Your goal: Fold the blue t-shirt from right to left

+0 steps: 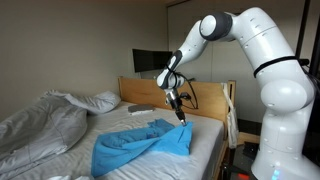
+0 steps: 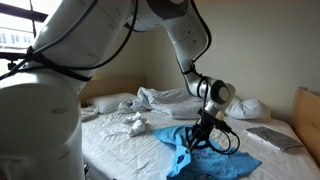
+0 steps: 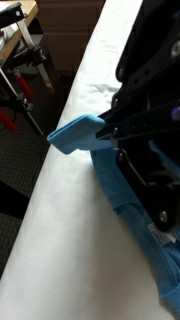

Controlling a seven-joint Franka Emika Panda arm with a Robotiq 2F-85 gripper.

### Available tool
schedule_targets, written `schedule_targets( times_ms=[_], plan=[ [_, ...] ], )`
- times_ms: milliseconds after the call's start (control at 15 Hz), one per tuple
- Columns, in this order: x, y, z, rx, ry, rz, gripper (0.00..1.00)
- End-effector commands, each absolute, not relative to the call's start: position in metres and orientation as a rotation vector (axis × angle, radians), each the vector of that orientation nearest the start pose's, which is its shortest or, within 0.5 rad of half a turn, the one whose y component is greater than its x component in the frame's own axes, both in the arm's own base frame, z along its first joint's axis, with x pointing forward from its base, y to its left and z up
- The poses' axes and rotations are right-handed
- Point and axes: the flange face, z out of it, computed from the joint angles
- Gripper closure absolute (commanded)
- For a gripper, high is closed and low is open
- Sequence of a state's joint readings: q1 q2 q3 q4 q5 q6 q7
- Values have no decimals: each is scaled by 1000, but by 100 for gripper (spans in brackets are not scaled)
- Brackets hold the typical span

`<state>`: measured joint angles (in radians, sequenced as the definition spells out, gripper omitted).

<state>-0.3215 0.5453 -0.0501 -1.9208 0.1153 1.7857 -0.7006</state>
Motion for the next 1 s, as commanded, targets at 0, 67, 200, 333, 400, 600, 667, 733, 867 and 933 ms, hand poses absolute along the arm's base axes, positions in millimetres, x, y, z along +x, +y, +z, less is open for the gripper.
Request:
schedule_targets(
  times_ms=[0, 67, 200, 333, 400, 600, 667, 733, 867, 933],
  plan=[
    [531, -202, 150, -2520, -411, 779, 90],
    [538, -204, 147, -2514, -441, 777, 90],
    [553, -204, 148, -2514, -526, 750, 91],
    [566, -207, 148, -2529, -573, 739, 91],
    [572, -211, 150, -2545, -584, 736, 91],
    [581, -233, 158, -2628, -547, 723, 91],
    [584, -240, 161, -2647, -536, 716, 91],
    [586, -249, 163, -2669, -519, 709, 91],
    [590, -265, 166, -2702, -480, 696, 91],
    [592, -271, 166, -2713, -462, 690, 91]
  ],
)
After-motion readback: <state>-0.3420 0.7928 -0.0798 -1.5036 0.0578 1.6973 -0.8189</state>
